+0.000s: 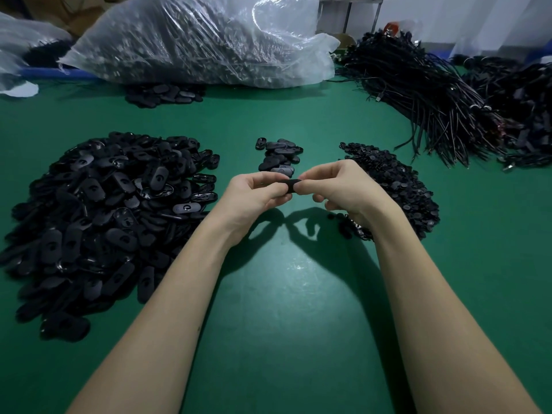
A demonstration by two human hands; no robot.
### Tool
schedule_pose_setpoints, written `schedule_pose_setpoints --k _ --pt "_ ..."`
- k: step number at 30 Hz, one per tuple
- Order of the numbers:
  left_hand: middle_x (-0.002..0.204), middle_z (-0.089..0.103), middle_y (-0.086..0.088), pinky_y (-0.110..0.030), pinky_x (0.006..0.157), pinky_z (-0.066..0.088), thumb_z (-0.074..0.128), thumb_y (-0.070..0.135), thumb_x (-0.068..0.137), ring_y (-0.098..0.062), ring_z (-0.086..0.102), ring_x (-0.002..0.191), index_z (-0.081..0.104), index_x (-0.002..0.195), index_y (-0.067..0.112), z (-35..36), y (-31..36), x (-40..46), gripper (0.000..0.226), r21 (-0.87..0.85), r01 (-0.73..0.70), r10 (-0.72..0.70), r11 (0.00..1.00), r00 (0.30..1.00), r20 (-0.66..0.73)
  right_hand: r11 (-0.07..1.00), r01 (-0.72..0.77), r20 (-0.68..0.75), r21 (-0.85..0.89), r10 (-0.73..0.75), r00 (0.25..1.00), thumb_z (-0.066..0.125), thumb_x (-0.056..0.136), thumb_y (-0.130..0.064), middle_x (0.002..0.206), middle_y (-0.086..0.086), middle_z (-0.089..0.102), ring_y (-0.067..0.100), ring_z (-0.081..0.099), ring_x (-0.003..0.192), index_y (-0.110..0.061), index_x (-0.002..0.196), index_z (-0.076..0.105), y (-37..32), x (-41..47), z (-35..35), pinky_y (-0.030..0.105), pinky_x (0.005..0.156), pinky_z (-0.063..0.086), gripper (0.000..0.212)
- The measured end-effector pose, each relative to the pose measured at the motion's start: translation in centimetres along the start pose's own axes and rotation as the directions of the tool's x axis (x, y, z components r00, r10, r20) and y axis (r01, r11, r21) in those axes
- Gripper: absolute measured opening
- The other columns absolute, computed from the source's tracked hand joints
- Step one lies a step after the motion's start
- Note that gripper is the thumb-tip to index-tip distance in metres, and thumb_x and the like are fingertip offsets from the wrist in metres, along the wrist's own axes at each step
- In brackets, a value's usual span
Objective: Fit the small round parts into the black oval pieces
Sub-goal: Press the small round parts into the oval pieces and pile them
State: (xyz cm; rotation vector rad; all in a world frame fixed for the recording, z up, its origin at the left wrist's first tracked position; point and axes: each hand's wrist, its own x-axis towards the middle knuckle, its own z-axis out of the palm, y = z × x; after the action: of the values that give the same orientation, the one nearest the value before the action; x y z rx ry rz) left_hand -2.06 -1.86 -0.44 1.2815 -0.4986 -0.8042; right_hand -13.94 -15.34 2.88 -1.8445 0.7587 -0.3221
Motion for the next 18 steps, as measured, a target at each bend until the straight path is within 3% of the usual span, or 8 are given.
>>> schedule_pose_setpoints --k 3,13,18 --pt "0.091 0.076 -0.009 -0.021 0.081 0.058 0.065 -0.007 0.091 -0.020 0.074 0.084 0.073 0.090 0.005 -0.2 0.0 0.1 0.014 0.043 -0.024 0.024 0.999 1.000 -0.005 0.996 0.032 -0.034 -0.082 -0.035 0.999 0.085 0.079 -0.029 0.066 -0.006 0.067 0.002 0.054 0.052 -0.026 0.078 0.079 -0.1 0.0 0.4 0.016 0.048 0.044 0.007" --pt "0.097 0.077 -0.010 -0.027 0.091 0.058 0.068 -0.003 0.091 -0.019 0.075 0.091 0.073 0.095 0.007 -0.7 0.1 0.1 0.012 0.117 -0.063 0.063 0.991 0.998 0.002 0.995 0.069 -0.073 -0.075 -0.074 0.995 0.083 0.080 -0.025 0.050 -0.017 0.062 0.000 0.054 0.049 -0.025 0.077 0.076 0.0 0.2 1.2 0.013 0.046 0.042 0.007" --pt "0.085 0.077 -0.001 -0.017 0.079 0.057 0.067 -0.001 0.093 -0.011 0.075 0.080 0.070 0.094 0.014 -0.5 0.1 -0.2 0.015 0.278 -0.085 0.080 0.957 0.996 0.031 0.992 0.087 -0.044 -0.090 -0.091 0.995 0.083 0.082 -0.023 0.052 -0.016 0.064 0.000 0.056 0.048 -0.022 0.083 0.077 0.3 0.0 1.1 0.014 0.048 0.045 0.006"
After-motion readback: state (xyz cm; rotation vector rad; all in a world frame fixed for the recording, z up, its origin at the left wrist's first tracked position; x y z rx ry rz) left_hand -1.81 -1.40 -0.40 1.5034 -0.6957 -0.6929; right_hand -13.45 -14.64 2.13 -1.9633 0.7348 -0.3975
